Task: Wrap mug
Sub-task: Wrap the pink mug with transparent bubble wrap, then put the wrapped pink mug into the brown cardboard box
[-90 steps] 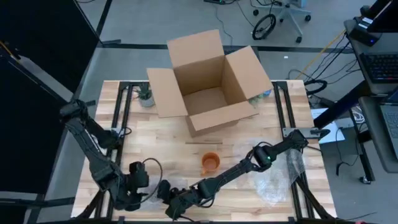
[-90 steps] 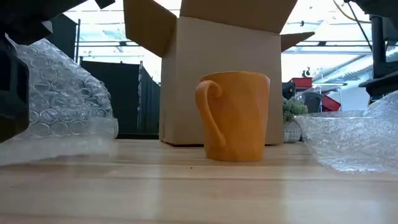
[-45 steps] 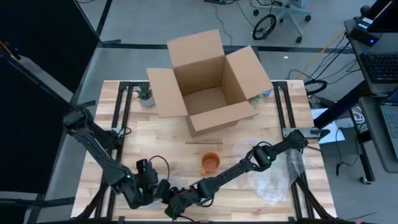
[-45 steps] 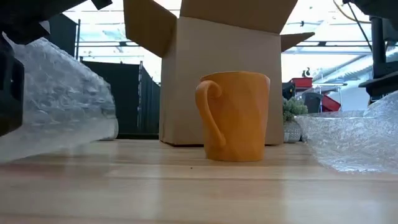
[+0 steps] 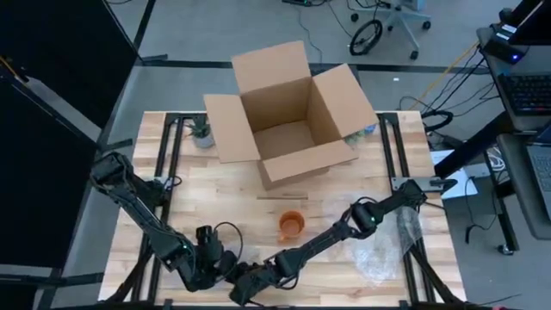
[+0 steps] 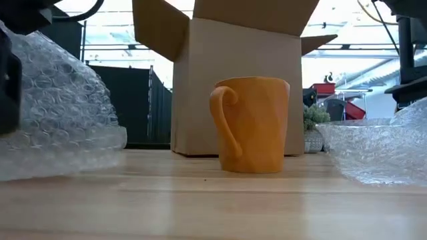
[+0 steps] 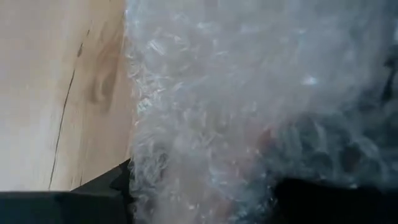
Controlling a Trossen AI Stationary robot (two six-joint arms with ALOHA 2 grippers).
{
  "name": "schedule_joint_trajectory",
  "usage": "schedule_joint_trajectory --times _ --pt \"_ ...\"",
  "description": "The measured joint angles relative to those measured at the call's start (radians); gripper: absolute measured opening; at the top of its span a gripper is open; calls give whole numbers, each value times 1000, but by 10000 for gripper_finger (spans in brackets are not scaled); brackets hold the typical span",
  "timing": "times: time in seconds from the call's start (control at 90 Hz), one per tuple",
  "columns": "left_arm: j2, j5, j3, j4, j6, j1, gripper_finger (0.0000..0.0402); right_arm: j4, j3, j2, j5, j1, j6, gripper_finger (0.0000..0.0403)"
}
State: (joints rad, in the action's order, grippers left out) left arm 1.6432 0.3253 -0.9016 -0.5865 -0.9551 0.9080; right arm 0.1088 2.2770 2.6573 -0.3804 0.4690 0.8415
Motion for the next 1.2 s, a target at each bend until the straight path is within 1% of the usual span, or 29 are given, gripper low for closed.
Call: schedule_joint_trajectory --times 0.111,0.222,0.289,0.344,0.444,0.522,0.622,0.689,0.744,0.811,0.956,1.044,1.122,1.2 --pt "-2 -10 1 7 -1 -3 253 32 2 -4 78 -13 -86 192" --pt "-4 -10 1 10 -8 -3 253 125 7 -14 169 -33 -227 192" --pt "-5 -10 1 11 -8 -3 253 168 8 -14 214 -40 -277 192" --pt "-9 -10 1 11 -6 -4 253 187 8 -15 234 -42 -297 190" --pt "-26 -10 1 9 -1 -6 253 179 7 -14 234 -38 -301 180" --pt "-41 -10 2 4 4 -5 253 147 4 -11 197 -31 -295 173" --pt "-60 6 4 -3 18 -5 254 82 2 -12 82 -14 -243 170" --pt "-66 14 4 -6 19 -5 254 65 -1 -14 27 -2 -198 170" --pt "-66 17 4 -5 16 -5 254 63 -4 -23 0 6 -172 172" --pt "-66 16 4 -4 16 -5 254 73 -5 -38 -6 9 -169 172" --pt "-66 8 3 -3 14 -5 254 82 -6 -85 -40 32 -239 173" --pt "-67 0 3 -1 11 -8 254 123 -4 -118 -55 54 -285 173" --pt "-56 -30 1 12 12 -18 253 176 -4 -140 -87 72 -342 173" --pt "-31 -82 -1 33 21 -29 242 235 -4 -166 -91 91 -416 173"
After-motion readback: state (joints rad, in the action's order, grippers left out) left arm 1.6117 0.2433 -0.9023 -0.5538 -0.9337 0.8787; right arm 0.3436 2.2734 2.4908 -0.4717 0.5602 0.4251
